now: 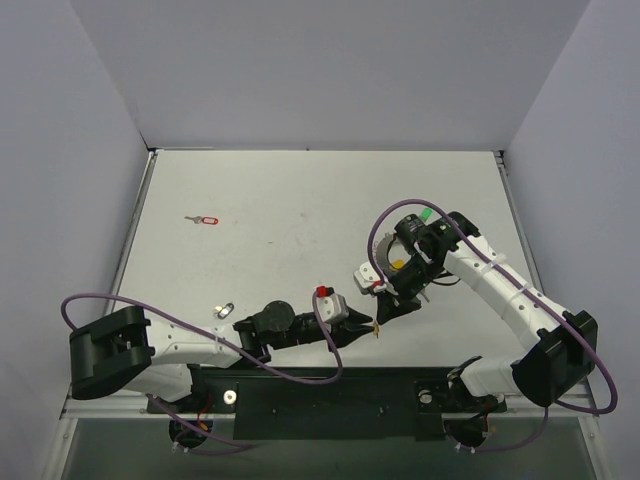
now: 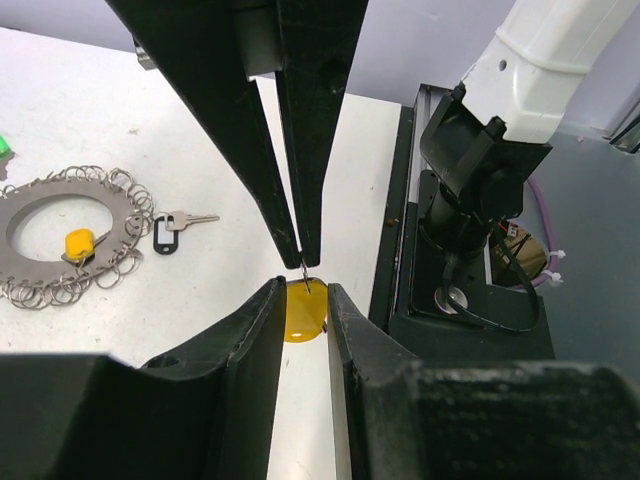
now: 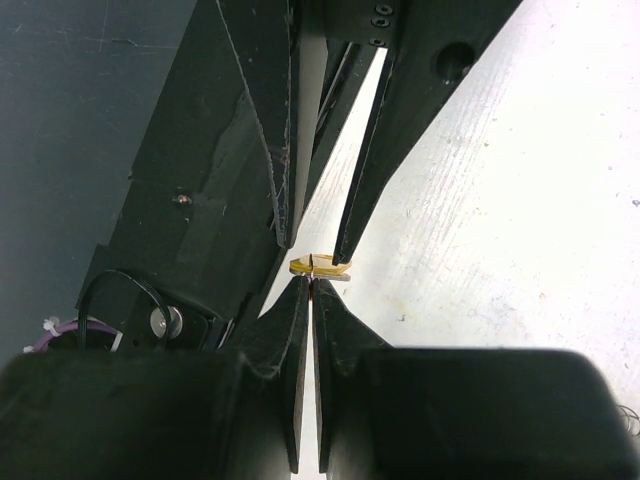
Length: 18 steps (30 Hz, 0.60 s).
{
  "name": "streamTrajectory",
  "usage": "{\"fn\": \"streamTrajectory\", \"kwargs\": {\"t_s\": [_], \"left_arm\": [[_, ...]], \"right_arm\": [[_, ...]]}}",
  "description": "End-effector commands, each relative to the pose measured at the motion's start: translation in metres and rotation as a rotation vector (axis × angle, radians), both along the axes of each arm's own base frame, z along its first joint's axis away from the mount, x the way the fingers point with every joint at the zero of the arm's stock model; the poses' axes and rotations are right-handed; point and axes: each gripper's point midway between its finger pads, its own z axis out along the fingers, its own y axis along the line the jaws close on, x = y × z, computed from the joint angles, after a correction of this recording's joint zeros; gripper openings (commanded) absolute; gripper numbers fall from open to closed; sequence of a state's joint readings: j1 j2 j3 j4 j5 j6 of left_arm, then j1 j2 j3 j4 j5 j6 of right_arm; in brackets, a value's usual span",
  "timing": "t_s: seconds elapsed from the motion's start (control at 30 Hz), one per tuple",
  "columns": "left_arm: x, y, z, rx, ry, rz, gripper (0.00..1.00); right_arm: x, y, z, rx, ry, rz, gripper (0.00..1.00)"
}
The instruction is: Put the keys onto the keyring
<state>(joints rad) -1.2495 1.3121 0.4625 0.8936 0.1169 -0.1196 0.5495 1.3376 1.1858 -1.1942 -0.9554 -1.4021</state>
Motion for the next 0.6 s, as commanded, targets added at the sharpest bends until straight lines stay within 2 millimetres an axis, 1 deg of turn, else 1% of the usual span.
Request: {"fn": "streamTrajectory", "kwargs": {"t_s": [0.0, 0.13, 0.37, 0.47, 0.57], "left_arm": [[0.0, -0.0097, 0.0217, -0.057, -0.004, -0.006, 0.33], [0.004, -0.0099, 0.019, -0.046, 0.001, 0.016, 0.33], [0.0042, -0.0131, 0.0223, -0.06, 0.001, 0.012, 0.32], [0.003, -0.016, 0.022, -0.059, 0.005, 0.001, 0.27], [0.0029, -0.0178, 0.0187, -0.055, 0.016, -0.001, 0.23]], "right_arm": [[-0.0109, -0.0011, 0.0066, 0.019, 0.042, -0.015, 0.0], [-0.0103, -0.0005, 0.0056, 0.018, 0.047, -0.017, 0.0], [-0.0098, 0.0013, 0.0066, 0.024, 0.049, -0.023, 0.0], [-0.0082, 0.0022, 0.0069, 0.028, 0.043, -0.025, 0.0], [-0.0084, 0.0032, 0.0074, 0.028, 0.044, -0.023, 0.0]]}}
